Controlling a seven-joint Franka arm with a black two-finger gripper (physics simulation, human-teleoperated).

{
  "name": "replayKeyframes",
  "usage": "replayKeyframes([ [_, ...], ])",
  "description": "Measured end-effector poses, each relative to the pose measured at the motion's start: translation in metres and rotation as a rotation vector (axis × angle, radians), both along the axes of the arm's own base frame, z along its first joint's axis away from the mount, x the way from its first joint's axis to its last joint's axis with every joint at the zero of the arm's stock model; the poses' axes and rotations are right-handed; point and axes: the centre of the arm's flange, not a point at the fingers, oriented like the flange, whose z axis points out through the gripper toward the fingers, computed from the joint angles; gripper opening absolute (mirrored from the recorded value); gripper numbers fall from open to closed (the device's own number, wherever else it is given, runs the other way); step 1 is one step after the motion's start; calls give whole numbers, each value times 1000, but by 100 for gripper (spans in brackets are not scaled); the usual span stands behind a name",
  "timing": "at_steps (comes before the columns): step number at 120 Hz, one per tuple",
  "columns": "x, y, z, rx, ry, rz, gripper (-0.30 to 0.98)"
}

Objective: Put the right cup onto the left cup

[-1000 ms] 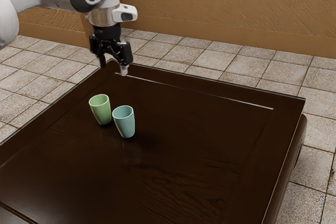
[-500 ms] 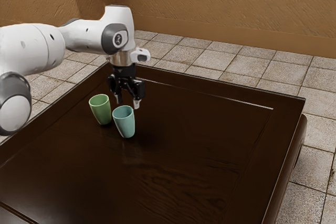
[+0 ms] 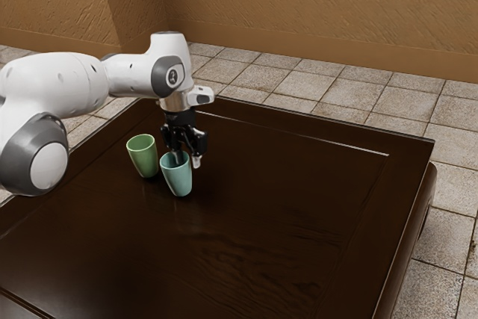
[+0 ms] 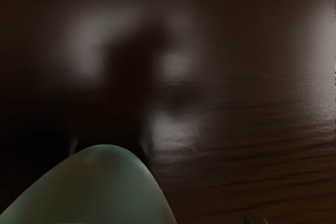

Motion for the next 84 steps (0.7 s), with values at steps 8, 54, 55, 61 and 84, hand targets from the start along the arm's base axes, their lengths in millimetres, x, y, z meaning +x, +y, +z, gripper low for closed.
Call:
replayKeyframes([
  [8, 1, 1, -1, -7, -4, -3, 21],
  [54, 2, 0, 6, -28, -26, -28, -7],
  [55, 2, 0, 7, -28, -27, -29, -7],
  [61, 1, 0, 18, -24, -39, -34, -7],
  [84, -6, 7, 49, -6, -43, -40, -9],
])
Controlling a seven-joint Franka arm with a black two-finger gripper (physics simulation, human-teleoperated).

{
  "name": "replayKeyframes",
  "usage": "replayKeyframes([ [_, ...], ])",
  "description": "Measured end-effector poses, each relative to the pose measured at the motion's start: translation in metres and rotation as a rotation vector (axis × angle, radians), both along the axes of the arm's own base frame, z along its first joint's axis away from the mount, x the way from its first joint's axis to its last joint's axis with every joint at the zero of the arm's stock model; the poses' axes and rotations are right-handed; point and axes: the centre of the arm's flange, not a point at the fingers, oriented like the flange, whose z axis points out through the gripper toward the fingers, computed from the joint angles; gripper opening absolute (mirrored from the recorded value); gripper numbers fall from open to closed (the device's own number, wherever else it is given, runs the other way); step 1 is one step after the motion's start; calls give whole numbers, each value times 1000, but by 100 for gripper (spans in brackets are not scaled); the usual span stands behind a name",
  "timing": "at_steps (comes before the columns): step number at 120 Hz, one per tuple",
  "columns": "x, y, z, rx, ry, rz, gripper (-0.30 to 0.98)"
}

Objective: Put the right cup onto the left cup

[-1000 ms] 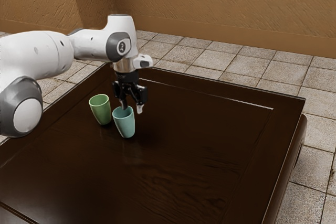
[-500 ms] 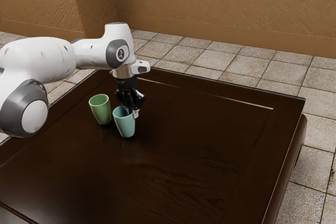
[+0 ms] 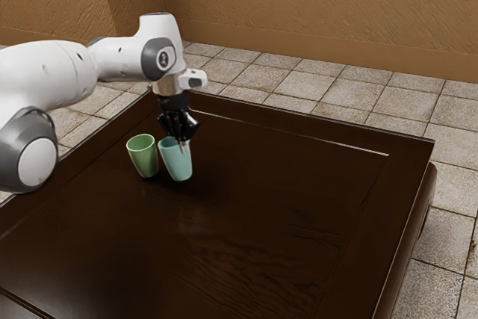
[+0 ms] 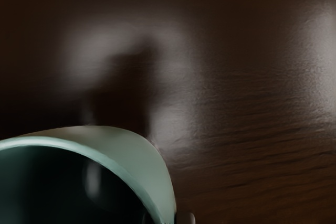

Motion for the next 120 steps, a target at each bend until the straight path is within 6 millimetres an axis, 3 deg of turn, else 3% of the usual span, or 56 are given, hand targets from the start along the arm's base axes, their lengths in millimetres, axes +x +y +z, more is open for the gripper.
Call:
replayKeyframes([
  [32, 6, 3, 60, 113, -26, -54, -10],
  [59, 10, 37, 92, 218, -18, -28, -10],
  [80, 8, 60, 93, 246, 9, -6, -10],
  [120, 12, 78, 69, 260, 48, 5, -10],
])
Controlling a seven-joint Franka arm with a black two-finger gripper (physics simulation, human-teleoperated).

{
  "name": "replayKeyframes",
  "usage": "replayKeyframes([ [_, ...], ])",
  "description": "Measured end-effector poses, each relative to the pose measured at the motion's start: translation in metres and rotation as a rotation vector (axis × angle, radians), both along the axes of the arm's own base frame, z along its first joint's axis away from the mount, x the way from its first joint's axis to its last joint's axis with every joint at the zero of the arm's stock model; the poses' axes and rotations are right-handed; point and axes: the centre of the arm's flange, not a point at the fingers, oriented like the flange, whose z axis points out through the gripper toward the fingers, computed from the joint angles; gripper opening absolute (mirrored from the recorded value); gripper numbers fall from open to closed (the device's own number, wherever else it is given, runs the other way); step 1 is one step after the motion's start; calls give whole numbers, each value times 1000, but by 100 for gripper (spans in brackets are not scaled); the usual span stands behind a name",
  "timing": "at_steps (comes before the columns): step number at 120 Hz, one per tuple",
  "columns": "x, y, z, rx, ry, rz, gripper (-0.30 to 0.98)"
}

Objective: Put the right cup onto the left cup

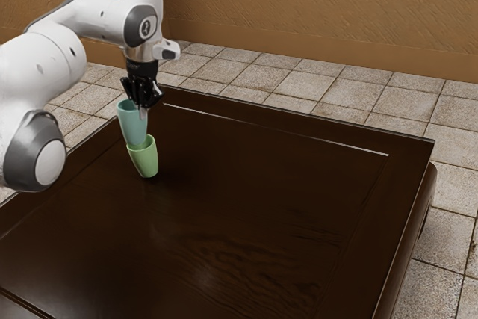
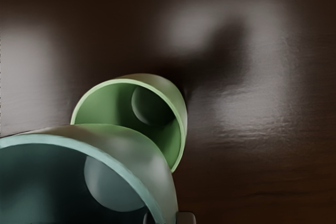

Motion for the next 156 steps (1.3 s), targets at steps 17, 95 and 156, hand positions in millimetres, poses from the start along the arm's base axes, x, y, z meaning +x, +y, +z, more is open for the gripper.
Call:
replayKeyframes([
  [17, 6, 2, -5, 1, -14, -6, -10],
  [95, -9, -18, 63, -96, -125, -21, 49],
  [156, -128, -161, 107, -204, -42, -197, 67],
])
